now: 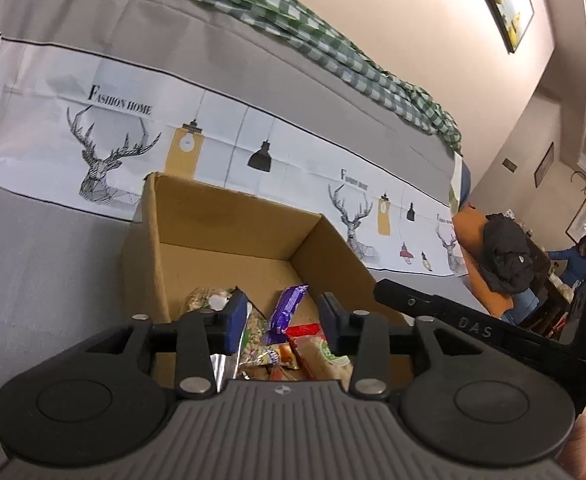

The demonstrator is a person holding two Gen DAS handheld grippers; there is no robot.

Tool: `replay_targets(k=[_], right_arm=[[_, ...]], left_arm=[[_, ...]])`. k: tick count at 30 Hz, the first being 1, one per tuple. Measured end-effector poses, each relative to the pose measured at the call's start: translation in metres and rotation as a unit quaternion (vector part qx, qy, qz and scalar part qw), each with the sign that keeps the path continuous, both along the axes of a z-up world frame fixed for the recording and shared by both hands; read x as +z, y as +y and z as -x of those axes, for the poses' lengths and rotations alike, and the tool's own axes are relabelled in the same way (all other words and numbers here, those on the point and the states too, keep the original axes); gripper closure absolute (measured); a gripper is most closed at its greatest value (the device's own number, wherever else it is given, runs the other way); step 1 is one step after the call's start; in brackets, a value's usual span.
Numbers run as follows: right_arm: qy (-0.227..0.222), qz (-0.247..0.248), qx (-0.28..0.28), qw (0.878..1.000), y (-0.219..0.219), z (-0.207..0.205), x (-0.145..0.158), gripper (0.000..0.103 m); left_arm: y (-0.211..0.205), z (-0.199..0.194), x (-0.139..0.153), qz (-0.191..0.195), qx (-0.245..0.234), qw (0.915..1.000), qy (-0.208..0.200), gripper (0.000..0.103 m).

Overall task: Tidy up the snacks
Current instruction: 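Open both tools to drop the two snacks into the box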

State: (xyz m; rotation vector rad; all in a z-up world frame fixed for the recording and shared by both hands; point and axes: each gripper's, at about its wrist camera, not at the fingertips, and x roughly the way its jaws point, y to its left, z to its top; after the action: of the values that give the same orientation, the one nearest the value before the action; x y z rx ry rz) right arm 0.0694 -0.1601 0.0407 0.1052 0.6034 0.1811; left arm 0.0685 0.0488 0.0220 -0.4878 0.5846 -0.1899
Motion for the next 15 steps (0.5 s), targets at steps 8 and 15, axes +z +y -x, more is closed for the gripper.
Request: replay_targets(k=[8, 15], right_arm=[[0.008, -0.003, -0.019, 1.0, -0.004, 0.004, 0.01, 0.001], [0.046, -0.001, -0.028, 0.999, -0.015, 0.037, 0.043, 0.001]], left_arm=[[-0.007, 0.023, 0.025, -0.065, 0.007, 0.9976, -0.022, 0.021], [-0.029, 0.054, 0.066, -0.107, 0.016, 0.9941, 0.011, 0.0]])
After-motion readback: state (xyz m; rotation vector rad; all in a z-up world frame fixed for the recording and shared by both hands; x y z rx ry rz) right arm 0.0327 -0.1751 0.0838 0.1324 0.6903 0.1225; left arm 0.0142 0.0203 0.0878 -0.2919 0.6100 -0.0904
